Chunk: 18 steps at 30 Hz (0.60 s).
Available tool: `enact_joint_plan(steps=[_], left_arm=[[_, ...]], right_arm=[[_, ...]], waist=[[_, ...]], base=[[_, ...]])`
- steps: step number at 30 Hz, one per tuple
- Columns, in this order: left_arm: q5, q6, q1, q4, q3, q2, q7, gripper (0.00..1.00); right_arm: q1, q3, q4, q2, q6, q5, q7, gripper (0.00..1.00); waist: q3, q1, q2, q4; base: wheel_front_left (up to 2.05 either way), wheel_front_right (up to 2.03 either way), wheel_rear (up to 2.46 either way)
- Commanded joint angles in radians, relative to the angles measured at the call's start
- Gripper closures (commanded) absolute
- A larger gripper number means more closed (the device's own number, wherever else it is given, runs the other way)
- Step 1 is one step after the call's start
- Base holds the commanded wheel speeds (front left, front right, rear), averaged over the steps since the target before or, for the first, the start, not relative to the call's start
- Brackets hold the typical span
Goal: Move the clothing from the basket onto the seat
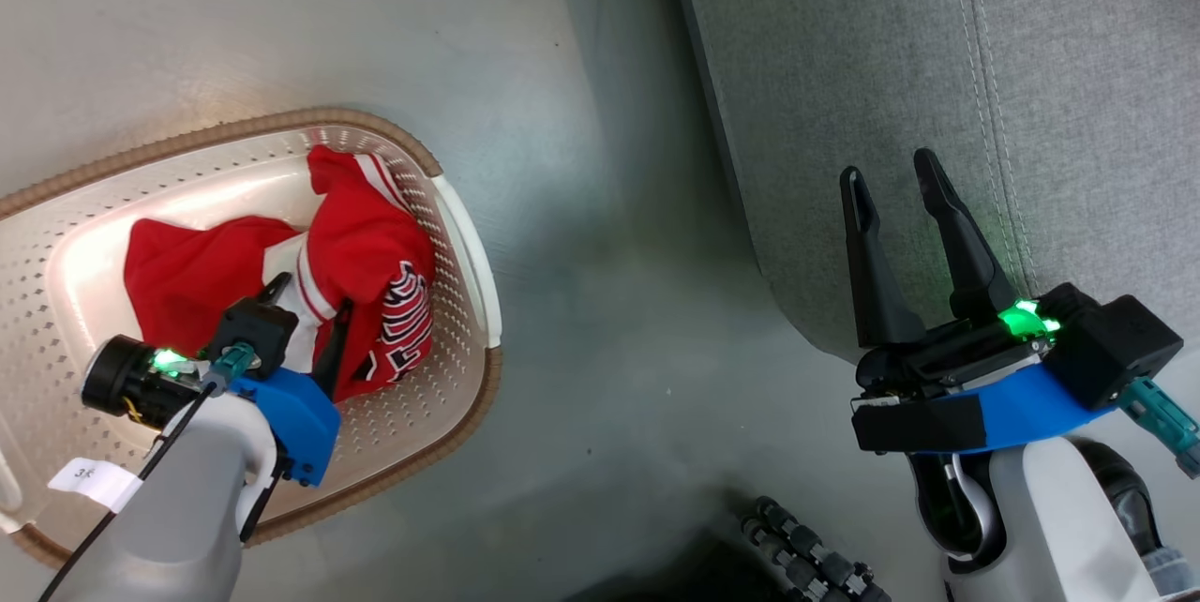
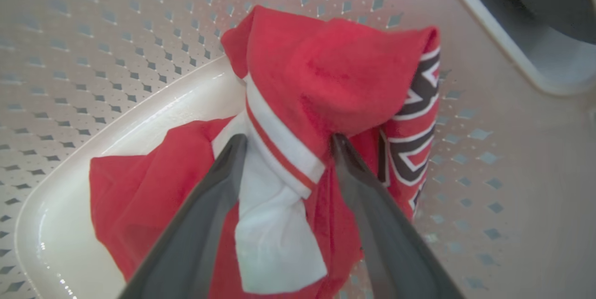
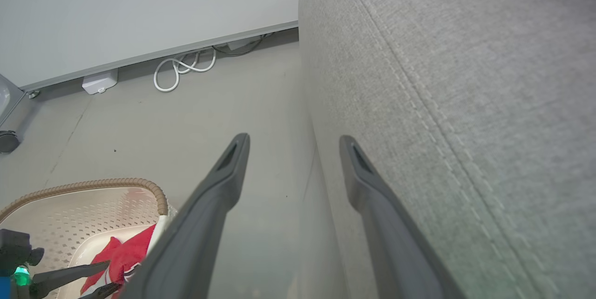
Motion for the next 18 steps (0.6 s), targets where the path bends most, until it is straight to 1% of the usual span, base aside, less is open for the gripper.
enact_joint_plan(steps=[1,4,9,18], left_arm=[[0.011,-0.001,-0.020,0.012,-0.004,0.007,-0.003,0.00],[0.015,0.009,-0.044,0.064,-0.009,0.006,0.004,0.00],[0.005,0.006,-0.078,0.132,-0.022,-0.011,0.022,0.00],[-0.007,0.010,-0.127,0.161,-0.018,-0.029,0.003,0.00]], right_arm=[[-0.011,0.001,-0.005,0.001,0.001,0.009,-0.005,0.00],[-0.007,0.003,-0.012,0.001,0.001,0.017,-0.005,0.00],[-0.003,0.007,-0.021,0.001,0.001,0.024,-0.006,0.00],[-0.002,0.015,-0.030,0.001,0.001,0.030,-0.006,0.00]], waist=[[0.010,-0.0001,0.0000,-0.009],[0.022,-0.0001,0.0000,-0.017],[0.039,-0.0001,0.0000,-0.024],[0.058,-0.0001,0.0000,-0.022]], base=[[0.00,0.00,0.00],[0.00,0.00,0.00],[0.00,0.00,0.00],[0.00,0.00,0.00]])
